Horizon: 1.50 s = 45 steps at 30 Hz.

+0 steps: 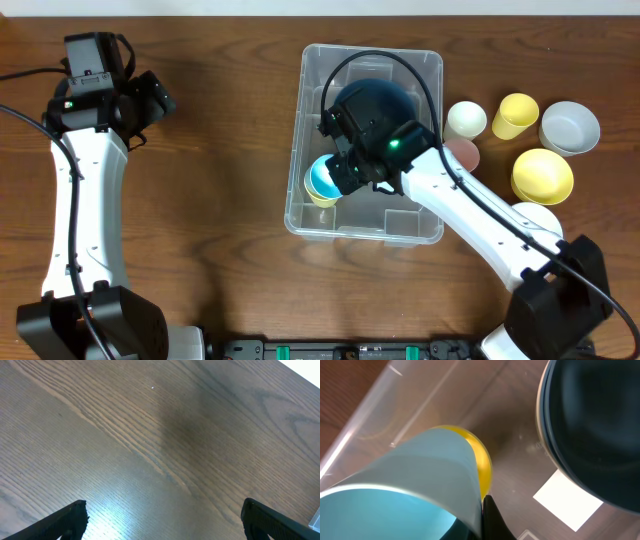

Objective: Pack container
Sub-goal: 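Carry light blue cup with right gripper into the container, then lower light blue cup into the yellow cup and open right gripper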

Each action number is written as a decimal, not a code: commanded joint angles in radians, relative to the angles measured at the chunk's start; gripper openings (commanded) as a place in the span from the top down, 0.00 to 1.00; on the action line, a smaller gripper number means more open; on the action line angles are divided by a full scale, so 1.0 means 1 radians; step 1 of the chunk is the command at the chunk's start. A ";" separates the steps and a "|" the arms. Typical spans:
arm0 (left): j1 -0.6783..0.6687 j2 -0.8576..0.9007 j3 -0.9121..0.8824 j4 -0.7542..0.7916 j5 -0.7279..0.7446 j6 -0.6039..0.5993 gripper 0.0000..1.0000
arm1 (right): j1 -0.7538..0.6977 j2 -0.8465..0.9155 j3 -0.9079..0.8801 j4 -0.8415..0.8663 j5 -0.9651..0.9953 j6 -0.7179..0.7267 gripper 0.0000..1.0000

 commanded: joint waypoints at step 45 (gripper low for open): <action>0.003 -0.008 0.008 -0.002 -0.012 0.002 0.02 | 0.006 0.114 -0.010 0.034 -0.058 0.016 0.56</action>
